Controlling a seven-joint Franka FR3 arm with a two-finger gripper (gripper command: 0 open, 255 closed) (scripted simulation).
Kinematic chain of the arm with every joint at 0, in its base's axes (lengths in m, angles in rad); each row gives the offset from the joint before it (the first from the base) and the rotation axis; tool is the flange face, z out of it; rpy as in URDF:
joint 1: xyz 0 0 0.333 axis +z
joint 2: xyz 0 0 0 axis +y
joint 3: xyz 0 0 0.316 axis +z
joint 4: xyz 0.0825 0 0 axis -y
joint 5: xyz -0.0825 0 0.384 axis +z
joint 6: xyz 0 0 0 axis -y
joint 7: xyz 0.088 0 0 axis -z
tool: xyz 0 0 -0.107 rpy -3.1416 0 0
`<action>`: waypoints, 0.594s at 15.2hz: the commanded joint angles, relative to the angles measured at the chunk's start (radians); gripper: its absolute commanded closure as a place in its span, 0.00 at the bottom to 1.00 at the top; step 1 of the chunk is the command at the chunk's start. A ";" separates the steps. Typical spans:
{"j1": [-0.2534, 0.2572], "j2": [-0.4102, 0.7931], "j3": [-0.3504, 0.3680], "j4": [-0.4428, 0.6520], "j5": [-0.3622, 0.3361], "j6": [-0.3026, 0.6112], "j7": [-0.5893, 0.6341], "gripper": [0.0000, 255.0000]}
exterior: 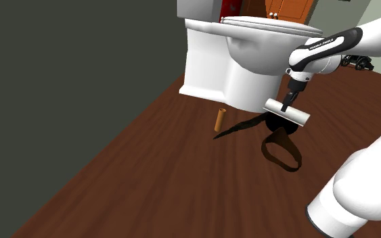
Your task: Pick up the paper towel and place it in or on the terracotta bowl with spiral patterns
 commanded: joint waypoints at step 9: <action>0.000 -0.051 0.025 0.088 -0.023 -0.131 0.021 0.00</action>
